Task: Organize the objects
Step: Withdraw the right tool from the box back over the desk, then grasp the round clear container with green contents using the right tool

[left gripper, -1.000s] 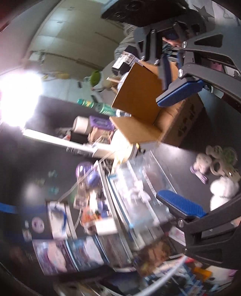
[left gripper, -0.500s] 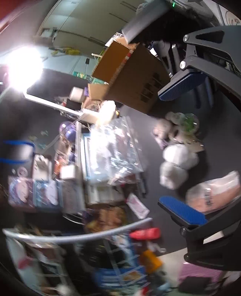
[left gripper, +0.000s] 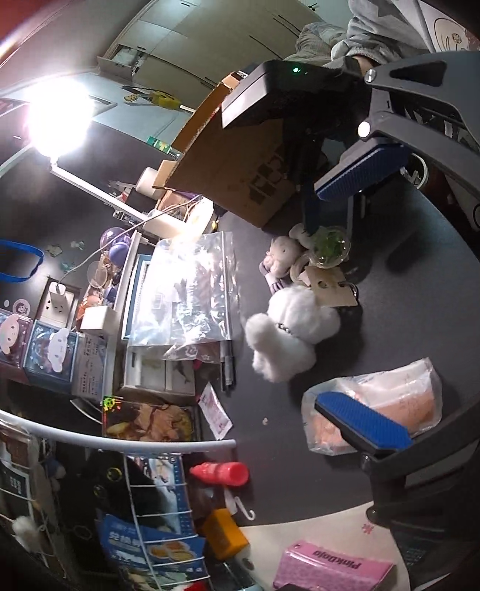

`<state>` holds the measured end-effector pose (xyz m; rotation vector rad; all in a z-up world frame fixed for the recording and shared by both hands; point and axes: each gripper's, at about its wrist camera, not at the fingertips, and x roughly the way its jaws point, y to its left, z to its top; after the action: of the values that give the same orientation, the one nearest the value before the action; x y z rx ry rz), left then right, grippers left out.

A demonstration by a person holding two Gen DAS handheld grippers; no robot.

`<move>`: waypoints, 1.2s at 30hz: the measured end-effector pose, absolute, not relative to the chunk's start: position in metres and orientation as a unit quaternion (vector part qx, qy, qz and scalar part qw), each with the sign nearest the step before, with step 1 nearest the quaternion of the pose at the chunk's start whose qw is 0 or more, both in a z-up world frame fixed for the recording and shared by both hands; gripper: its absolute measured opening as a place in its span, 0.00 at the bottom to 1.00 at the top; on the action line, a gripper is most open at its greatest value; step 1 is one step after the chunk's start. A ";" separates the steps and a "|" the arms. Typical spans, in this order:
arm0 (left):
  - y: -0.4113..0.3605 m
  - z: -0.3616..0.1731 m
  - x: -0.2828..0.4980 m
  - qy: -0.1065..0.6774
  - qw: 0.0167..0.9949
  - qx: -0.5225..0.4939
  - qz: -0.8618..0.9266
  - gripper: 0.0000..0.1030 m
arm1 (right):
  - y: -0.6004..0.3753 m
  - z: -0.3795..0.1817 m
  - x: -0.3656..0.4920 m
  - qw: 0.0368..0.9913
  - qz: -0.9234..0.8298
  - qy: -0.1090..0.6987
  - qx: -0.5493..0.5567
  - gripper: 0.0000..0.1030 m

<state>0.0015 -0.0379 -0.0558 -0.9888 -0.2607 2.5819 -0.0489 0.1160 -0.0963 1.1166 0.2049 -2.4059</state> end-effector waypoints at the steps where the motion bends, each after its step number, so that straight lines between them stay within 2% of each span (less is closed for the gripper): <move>1: -0.037 -0.057 0.001 -0.092 0.181 -0.352 0.914 1.00 | 0.116 -0.098 -0.052 0.237 -0.878 0.074 0.408 0.50; 18: -0.028 -0.063 -0.001 -0.087 0.199 -0.376 0.901 1.00 | 0.090 -0.108 -0.053 0.280 -0.863 0.090 0.411 0.49; 19: -0.027 -0.065 -0.002 -0.087 0.200 -0.380 0.899 1.00 | 0.089 -0.109 -0.054 0.279 -0.863 0.090 0.411 0.49; 21: -0.026 -0.066 -0.002 -0.086 0.202 -0.385 0.897 1.00 | 0.087 -0.109 -0.054 0.273 -0.866 0.095 0.408 0.41; 26: -0.023 -0.067 -0.002 -0.090 0.213 -0.390 0.891 1.00 | 0.086 -0.108 -0.051 0.273 -0.867 0.102 0.404 0.35; 34: -0.013 -0.064 -0.012 -0.097 0.238 -0.406 0.877 0.99 | 0.084 -0.083 -0.040 0.294 -0.874 0.108 0.372 0.35; 36: -0.010 -0.058 -0.014 -0.099 0.249 -0.404 0.875 0.95 | 0.083 -0.072 -0.037 0.300 -0.877 0.111 0.359 0.35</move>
<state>-0.0136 -0.0098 -0.0585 -1.0994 -0.2710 2.3828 -0.0370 0.0833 -0.0716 0.9524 0.2950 -2.3273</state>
